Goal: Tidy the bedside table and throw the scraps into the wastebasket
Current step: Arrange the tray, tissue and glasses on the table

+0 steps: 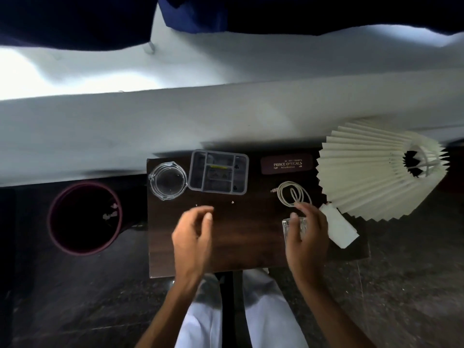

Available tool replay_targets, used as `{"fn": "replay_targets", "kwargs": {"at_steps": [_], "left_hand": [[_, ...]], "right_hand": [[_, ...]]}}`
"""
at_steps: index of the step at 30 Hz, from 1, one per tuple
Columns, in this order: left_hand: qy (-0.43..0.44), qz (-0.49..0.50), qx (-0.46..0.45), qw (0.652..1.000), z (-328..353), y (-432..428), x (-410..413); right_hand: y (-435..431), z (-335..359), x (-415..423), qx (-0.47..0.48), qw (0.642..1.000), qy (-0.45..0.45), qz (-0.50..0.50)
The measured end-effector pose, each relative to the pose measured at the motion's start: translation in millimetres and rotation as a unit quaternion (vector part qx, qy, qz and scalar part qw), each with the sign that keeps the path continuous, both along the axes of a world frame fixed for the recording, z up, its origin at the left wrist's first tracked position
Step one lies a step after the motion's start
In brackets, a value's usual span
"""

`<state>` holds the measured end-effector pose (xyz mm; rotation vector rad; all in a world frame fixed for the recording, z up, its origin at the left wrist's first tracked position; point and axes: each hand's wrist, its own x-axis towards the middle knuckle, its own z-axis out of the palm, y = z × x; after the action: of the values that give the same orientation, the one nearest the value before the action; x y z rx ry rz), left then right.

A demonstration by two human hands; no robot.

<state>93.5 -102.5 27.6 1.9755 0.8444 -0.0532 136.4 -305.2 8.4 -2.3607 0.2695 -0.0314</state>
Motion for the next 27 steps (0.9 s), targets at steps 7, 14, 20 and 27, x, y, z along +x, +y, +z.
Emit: {"fn": "replay_targets", "kwargs": {"at_steps": [7,14,20,27], "left_hand": [[0.014,0.057,0.043,0.997,-0.4,49.0,57.3],[0.133,0.03,-0.084,0.987,-24.2,55.9,76.6],[0.125,0.006,-0.109,0.986,-25.3,45.5,72.4],[0.111,-0.015,-0.101,0.989,-27.5,34.0,66.1]], "right_hand": [[75.4,5.6,41.7,0.15,0.964,0.219,0.019],[93.9,-0.3,67.3,0.164,0.929,0.328,0.049],[86.0,-4.9,71.1,0.167,0.932,0.32,0.031],[70.7,-9.0,77.5,0.157,0.942,0.294,0.042]]}}
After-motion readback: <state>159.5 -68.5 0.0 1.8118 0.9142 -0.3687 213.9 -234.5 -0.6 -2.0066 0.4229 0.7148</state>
